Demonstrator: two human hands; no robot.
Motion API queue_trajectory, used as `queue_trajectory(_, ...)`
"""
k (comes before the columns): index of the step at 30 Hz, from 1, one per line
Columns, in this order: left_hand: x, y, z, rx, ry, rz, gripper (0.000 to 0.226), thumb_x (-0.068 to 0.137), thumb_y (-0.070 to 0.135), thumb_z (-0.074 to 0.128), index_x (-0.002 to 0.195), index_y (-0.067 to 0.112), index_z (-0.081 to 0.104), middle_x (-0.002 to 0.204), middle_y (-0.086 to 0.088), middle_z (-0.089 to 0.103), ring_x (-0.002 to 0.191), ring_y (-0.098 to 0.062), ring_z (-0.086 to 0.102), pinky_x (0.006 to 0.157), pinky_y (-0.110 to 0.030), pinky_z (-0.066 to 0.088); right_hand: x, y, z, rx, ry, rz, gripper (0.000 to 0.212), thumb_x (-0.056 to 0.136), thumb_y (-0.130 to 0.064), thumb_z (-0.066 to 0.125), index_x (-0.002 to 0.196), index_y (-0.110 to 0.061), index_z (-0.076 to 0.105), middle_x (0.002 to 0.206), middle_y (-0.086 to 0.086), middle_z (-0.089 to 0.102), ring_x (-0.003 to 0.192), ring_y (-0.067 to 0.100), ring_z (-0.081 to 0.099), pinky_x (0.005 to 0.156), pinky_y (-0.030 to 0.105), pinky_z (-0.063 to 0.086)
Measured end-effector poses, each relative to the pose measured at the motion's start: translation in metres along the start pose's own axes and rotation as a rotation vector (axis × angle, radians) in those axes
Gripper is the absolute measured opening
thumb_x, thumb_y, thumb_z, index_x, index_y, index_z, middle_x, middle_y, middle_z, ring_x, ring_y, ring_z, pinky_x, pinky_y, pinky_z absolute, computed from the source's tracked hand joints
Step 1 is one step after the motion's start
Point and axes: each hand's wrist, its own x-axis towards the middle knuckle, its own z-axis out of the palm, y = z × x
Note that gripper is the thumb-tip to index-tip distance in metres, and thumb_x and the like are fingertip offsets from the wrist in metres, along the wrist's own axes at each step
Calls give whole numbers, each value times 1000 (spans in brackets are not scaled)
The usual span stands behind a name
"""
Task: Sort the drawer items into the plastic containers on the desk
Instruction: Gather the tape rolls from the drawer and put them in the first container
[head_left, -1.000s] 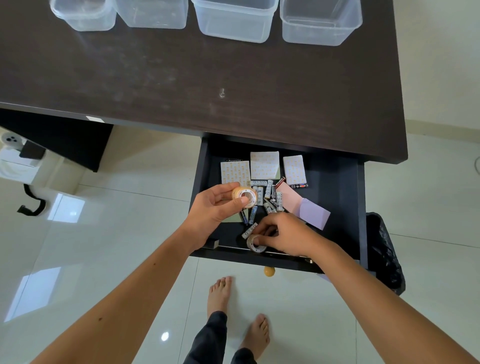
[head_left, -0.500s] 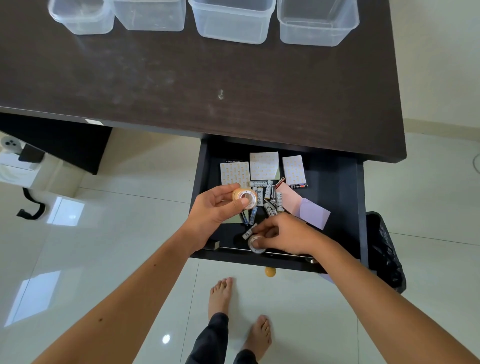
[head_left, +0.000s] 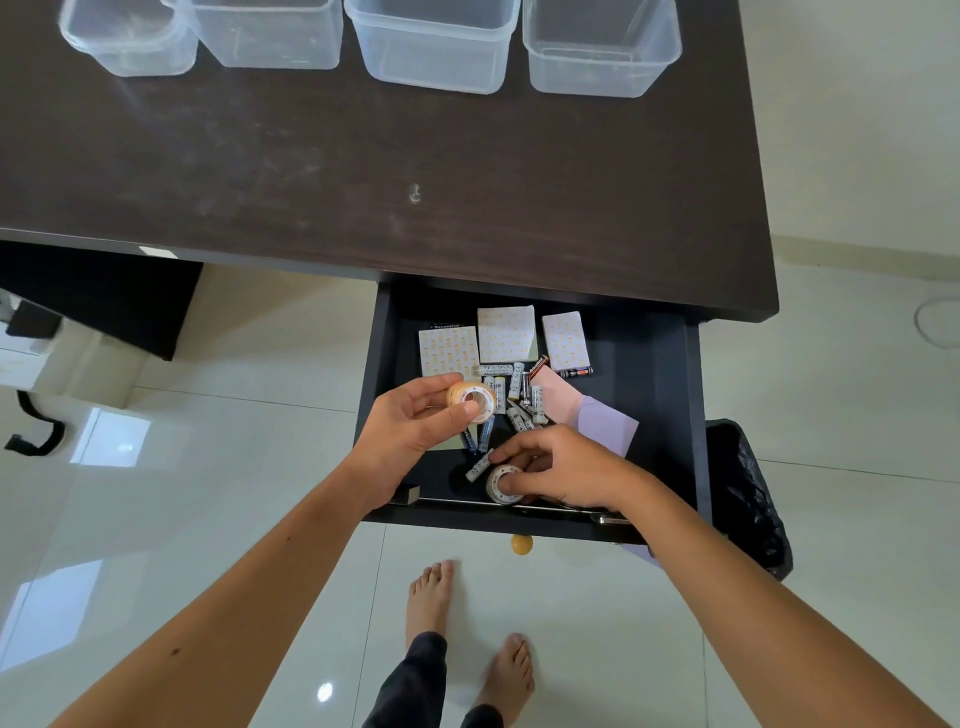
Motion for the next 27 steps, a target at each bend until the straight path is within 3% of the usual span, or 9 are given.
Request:
queue_trajectory(4,1,0,7,-6,-7,-5,62,81,29,88,137,17,66,122,-5,78,118,-22,73,108,-48,56,-14,-4,-18,192,61,-55,31,96,-18,76,127,-20,75,118,2,78,108,15,76,97,31,62)
queue_trajectory(6,2,0,12,-18,-13,-9,62,81,26,87,139,17,65,121,-6,78,116,-23,75,107,-49,57,-21,-6,-28,328,68,-80,32,97,-12,75,128,-14,74,120,9,77,110,22,77,93,32,63)
queue_trajectory(13,7,-1,28,6,5,-7,62,76,36,89,133,25,68,117,-4,79,114,-21,75,105,-46,58,-35,-11,-51,564,165,-197,48,85,-18,79,130,-4,71,134,16,70,119,34,73,98,46,61)
queue_trajectory(17,9,-1,33,-90,13,-30,50,85,21,86,132,19,68,117,-10,79,114,-26,76,100,-40,61,-37,-9,-50,588,185,-209,49,86,-18,78,132,-3,70,139,14,68,122,33,71,99,47,61)
queue_trajectory(20,8,-1,35,-146,11,-58,46,88,15,83,131,15,69,118,-13,78,113,-26,76,101,-41,61,-39,-4,-52,547,211,-181,44,86,-19,80,129,-11,74,134,9,71,121,26,72,97,40,62)
queue_trajectory(23,9,-2,35,-162,8,-68,46,88,14,83,131,14,69,117,-12,79,112,-24,77,101,-40,60,-40,12,-56,379,218,-75,37,91,-14,80,127,-21,76,126,2,76,116,17,73,103,36,59)
queue_trajectory(27,9,-1,34,-168,1,-66,49,88,15,83,134,14,67,114,-6,81,112,-21,77,100,-38,60,-37,33,-53,169,108,61,38,94,-6,75,128,-24,75,122,-2,78,115,12,74,112,35,52)
